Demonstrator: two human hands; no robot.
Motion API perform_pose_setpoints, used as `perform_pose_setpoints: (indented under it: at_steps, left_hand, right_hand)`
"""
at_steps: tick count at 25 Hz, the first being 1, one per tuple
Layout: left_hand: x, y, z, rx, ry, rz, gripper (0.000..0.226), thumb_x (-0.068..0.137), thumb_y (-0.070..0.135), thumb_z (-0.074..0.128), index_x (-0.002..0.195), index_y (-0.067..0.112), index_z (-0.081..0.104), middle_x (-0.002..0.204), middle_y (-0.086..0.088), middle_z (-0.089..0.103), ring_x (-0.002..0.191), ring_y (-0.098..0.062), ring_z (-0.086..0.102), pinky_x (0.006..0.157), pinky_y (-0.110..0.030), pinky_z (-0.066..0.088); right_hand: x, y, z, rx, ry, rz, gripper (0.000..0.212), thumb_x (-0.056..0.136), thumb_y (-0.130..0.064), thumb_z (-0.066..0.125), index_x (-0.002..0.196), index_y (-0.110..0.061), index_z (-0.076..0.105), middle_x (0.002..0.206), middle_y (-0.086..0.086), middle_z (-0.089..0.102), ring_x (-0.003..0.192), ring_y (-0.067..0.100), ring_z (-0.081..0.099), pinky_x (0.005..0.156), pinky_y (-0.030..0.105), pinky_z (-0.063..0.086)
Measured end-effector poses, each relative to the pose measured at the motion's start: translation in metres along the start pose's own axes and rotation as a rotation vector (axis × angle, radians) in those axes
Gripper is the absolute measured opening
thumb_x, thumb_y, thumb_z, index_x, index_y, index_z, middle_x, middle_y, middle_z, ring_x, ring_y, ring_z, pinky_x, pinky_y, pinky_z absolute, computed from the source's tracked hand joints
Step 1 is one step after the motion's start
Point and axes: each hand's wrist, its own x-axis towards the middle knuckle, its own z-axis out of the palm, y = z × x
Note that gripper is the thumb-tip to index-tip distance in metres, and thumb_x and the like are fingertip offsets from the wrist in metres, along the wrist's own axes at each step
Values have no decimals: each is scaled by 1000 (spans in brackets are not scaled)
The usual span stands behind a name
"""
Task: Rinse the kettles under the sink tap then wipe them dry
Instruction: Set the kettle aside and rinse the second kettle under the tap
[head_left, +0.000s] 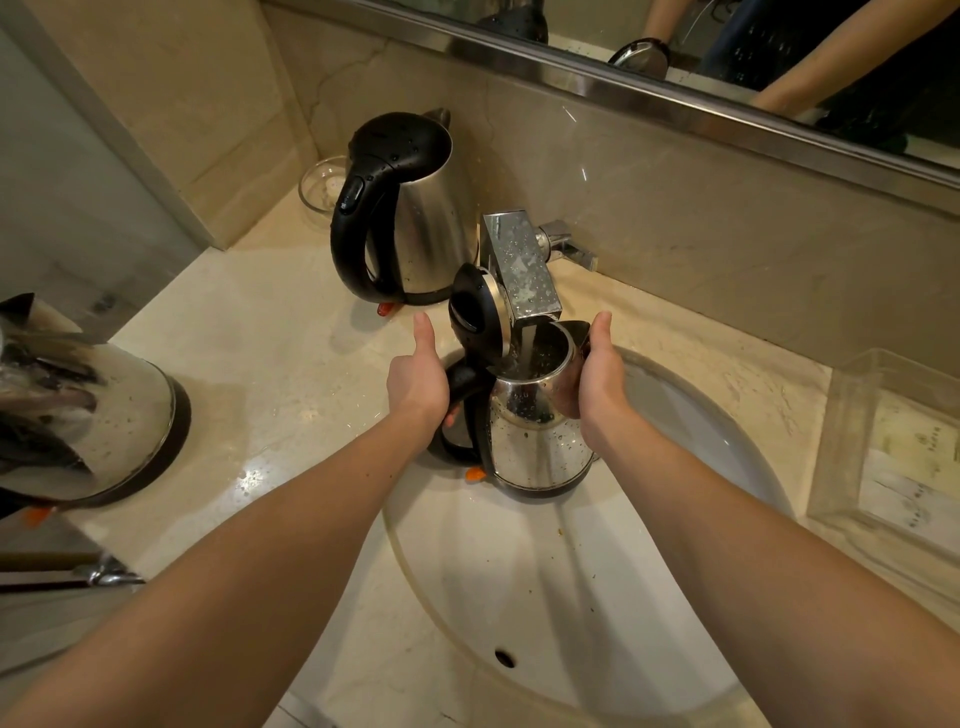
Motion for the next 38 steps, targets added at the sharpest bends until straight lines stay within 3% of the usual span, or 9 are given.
perform_pose_setpoints:
  at_steps: [2, 9, 15, 21, 25, 29, 32, 36, 38]
  left_hand:
    - [0, 0, -1, -4, 2, -7, 75, 97, 75, 14, 76, 12, 47, 75, -13, 53, 52, -20, 52, 38, -23, 44]
    - [1, 0, -1, -4, 6, -23, 76, 96, 76, 14, 80, 11, 49, 78, -14, 53, 57, -20, 53, 44, -26, 46]
    - [1, -2, -2, -3, 8, -23, 76, 95, 77, 15, 79, 11, 49, 79, -14, 55, 62, -22, 55, 49, -29, 48]
    - [-3, -1, -6, 2, 16, -31, 77, 96, 76, 15, 92, 9, 52, 80, -14, 56, 61, -21, 56, 43, -26, 46]
    - [-3, 0, -5, -4, -4, -27, 78, 96, 76, 15, 87, 8, 52, 79, -15, 55, 57, -21, 54, 45, -27, 47]
    - [-4, 1, -5, -12, -3, -20, 76, 97, 74, 14, 86, 10, 53, 71, -12, 53, 52, -19, 52, 44, -27, 46]
    - [-6, 1, -6, -18, -5, -24, 74, 98, 74, 15, 85, 11, 52, 69, -10, 53, 52, -19, 52, 43, -26, 45]
    - [-4, 1, -5, -10, 0, -23, 76, 97, 75, 15, 91, 10, 53, 71, -11, 55, 54, -20, 54, 43, -26, 45]
    - [-4, 1, -5, -11, -4, -21, 76, 97, 75, 15, 87, 10, 53, 71, -11, 55, 54, -20, 54, 44, -27, 46]
  right_hand:
    - [1, 1, 0, -7, -2, -4, 66, 95, -71, 31, 118, -21, 68, 91, -4, 73, 100, 18, 66, 96, 37, 49]
    - [2, -1, 3, -27, 11, 9, 67, 92, -75, 31, 108, -23, 70, 89, -4, 74, 95, 18, 67, 90, 36, 51]
    - [0, 0, 3, -29, -5, 36, 80, 85, -81, 32, 134, -23, 60, 117, 1, 71, 115, 23, 63, 105, 44, 47]
    - [1, 0, 4, -46, -8, 37, 74, 93, -74, 30, 131, -20, 62, 105, 1, 72, 105, 21, 65, 99, 39, 50]
    - [5, 0, 3, -53, 2, 36, 71, 94, -73, 28, 123, -19, 65, 85, -4, 74, 88, 15, 66, 79, 31, 50]
    - [8, 1, 2, -54, -13, 31, 70, 95, -72, 26, 111, -19, 69, 92, -3, 71, 92, 17, 65, 94, 37, 51]
    - [7, 1, 3, -58, -13, 35, 73, 94, -74, 27, 124, -20, 66, 104, -1, 73, 103, 19, 66, 99, 39, 50]
    - [7, 0, 2, -78, -12, 40, 69, 97, -69, 25, 111, -20, 70, 90, -4, 74, 88, 12, 64, 73, 28, 45]
    - [7, 0, 0, -71, -14, 50, 65, 97, -69, 26, 101, -21, 70, 78, -7, 72, 86, 12, 64, 72, 27, 46]
